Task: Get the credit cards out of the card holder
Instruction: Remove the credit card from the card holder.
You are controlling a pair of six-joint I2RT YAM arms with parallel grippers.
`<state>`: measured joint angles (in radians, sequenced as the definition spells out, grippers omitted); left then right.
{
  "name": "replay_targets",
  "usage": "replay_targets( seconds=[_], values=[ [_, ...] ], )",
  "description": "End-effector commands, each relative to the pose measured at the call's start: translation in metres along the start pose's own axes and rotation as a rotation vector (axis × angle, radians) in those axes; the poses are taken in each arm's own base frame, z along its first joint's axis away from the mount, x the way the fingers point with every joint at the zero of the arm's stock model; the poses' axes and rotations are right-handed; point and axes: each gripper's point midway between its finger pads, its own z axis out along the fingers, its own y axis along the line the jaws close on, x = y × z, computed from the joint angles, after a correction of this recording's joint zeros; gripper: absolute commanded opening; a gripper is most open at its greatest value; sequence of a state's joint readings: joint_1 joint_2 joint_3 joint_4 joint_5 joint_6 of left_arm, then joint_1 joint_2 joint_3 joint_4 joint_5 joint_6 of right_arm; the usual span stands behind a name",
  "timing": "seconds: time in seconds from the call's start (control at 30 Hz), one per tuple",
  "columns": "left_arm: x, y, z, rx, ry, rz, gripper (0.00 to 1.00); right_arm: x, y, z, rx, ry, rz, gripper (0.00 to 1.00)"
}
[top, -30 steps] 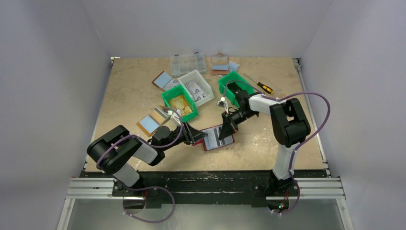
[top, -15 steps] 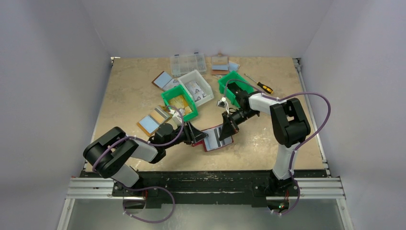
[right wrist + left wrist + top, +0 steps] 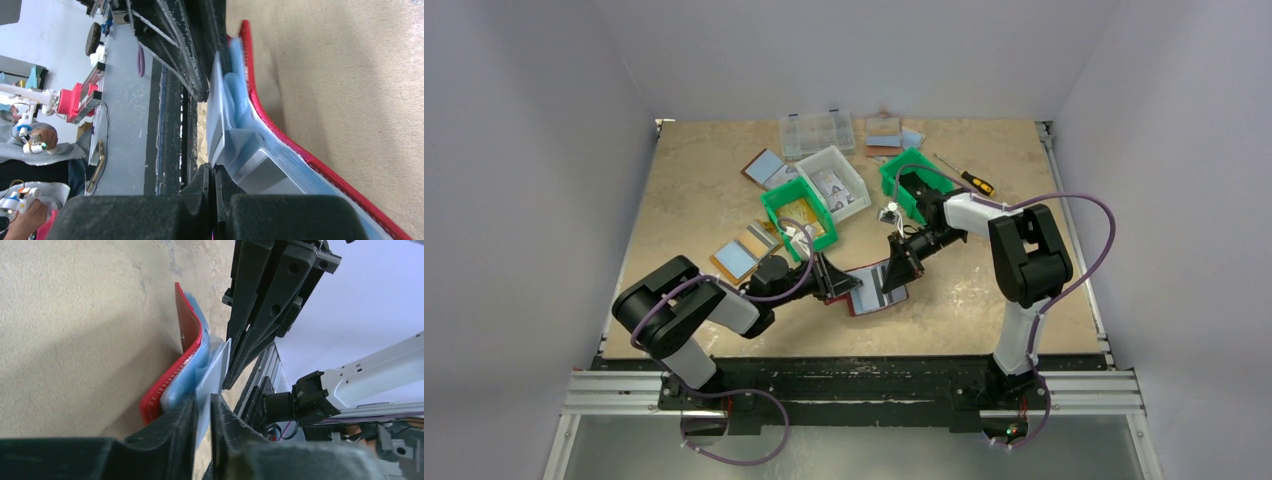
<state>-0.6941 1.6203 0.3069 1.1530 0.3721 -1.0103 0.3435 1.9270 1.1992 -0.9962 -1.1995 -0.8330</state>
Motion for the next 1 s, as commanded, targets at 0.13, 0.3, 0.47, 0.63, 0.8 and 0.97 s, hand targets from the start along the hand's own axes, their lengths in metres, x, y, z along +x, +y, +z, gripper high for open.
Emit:
replay_targets(
  seconds=[0.13, 0.3, 0.47, 0.63, 0.8, 0.97],
  values=[
    [-0.012, -0.022, 0.002, 0.103, -0.036, 0.036, 0.0, -0.019, 0.003, -0.005, 0.007, -0.044, -0.041, 0.0],
    [-0.007, -0.024, -0.001, 0.122, -0.014, 0.062, 0.0, -0.02, 0.007, -0.005, -0.009, -0.051, -0.049, 0.2],
    [-0.003, -0.029, -0.001, 0.148, 0.01, 0.079, 0.0, -0.022, 0.014, -0.005, -0.038, -0.064, -0.059, 0.35],
    [0.001, -0.031, 0.0, 0.168, 0.032, 0.079, 0.0, -0.024, 0.014, -0.004, -0.054, -0.079, -0.048, 0.4],
    [0.009, -0.034, 0.004, 0.187, 0.059, 0.075, 0.0, -0.024, 0.003, -0.001, -0.021, -0.081, 0.001, 0.4],
    [0.014, -0.034, 0.007, 0.193, 0.069, 0.065, 0.0, -0.023, -0.001, 0.0, -0.012, -0.083, 0.028, 0.37]
  ],
)
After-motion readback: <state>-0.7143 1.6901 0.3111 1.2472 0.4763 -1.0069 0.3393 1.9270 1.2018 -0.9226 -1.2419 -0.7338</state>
